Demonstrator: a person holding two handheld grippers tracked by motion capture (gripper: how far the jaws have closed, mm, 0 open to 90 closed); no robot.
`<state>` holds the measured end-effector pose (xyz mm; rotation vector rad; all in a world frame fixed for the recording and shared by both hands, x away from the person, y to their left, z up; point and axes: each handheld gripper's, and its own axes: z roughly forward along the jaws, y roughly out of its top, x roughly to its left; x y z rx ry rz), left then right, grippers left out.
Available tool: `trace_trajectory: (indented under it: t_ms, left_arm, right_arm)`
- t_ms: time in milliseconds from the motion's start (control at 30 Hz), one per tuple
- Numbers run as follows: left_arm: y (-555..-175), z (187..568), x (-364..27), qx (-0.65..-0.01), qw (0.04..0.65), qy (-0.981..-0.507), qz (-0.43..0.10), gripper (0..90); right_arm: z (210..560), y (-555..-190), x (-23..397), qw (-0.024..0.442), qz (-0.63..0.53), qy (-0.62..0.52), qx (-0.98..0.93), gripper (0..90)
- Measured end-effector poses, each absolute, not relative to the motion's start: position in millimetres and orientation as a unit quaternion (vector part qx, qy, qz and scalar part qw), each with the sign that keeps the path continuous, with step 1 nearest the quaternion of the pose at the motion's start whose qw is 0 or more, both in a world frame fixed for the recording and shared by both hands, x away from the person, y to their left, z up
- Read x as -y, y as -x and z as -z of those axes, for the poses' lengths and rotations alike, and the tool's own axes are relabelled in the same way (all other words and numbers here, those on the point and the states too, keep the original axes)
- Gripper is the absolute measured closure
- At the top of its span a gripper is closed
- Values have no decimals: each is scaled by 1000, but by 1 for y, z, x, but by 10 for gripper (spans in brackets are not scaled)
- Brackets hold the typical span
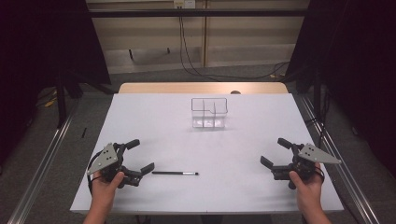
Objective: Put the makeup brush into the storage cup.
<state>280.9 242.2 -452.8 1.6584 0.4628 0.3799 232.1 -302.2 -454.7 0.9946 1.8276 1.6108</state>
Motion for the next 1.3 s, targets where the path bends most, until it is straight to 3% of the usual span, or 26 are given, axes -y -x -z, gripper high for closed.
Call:
trace_trajectory:
  t_ms: [1300]
  left_arm:
    - [-289,441,-217,-188,635,-731,-164,0]
  right_arm:
    - [453,-236,301,250,-598,-357,-672,0]
